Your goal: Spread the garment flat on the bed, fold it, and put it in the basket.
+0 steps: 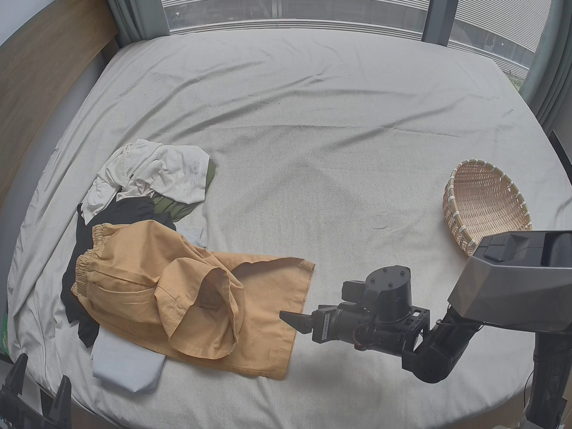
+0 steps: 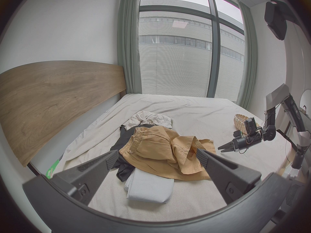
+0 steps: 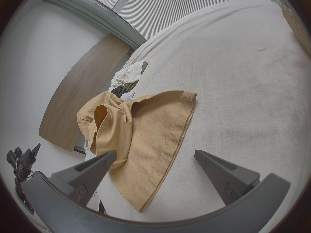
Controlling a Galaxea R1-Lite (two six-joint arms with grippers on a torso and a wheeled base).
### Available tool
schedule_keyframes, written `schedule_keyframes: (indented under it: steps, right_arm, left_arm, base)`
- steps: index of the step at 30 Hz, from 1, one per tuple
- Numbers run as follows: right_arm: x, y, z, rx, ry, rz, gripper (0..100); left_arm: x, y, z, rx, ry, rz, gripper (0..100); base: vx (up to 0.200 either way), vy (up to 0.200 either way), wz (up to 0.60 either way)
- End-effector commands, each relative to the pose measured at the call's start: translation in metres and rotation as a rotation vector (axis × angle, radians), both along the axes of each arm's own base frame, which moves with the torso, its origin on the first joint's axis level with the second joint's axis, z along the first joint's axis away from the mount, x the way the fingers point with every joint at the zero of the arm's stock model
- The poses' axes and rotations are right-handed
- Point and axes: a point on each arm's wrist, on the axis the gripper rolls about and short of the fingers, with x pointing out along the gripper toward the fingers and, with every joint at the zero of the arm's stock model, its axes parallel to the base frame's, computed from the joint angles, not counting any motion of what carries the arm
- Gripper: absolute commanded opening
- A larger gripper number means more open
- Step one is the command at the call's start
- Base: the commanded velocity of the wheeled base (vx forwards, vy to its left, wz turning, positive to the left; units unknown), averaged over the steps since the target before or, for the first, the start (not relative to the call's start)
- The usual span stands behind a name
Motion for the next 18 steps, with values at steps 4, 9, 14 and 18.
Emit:
schedule_keyframes:
  steps: [4, 9, 14, 18]
  right_arm:
    - [0.007, 0.007, -0.017, -0.015, 0.017, 0.001, 100]
    - [0.017, 0.015, -0.023, -0.008, 0.009, 0.0, 100]
    - [0.026, 0.023, -0.026, 0.002, -0.005, 0.002, 100]
    - [0.032, 0.029, -0.025, 0.016, -0.019, 0.004, 100]
  left_arm:
    - [0.0, 0.0, -0.005, 0.0, 0.001, 0.0, 100]
    - [0.0, 0.0, -0.005, 0.0, 0.0, 0.0, 100]
    - [0.0, 0.0, -0.005, 0.0, 0.0, 0.0, 100]
    - [0.0, 0.0, -0.005, 0.0, 0.0, 0.0, 100]
  base:
    - [0.0, 0.0, 0.0]
    - [0.0, 0.0, 0.0]
    - [0.0, 0.0, 0.0]
    - [0.0, 0.0, 0.0]
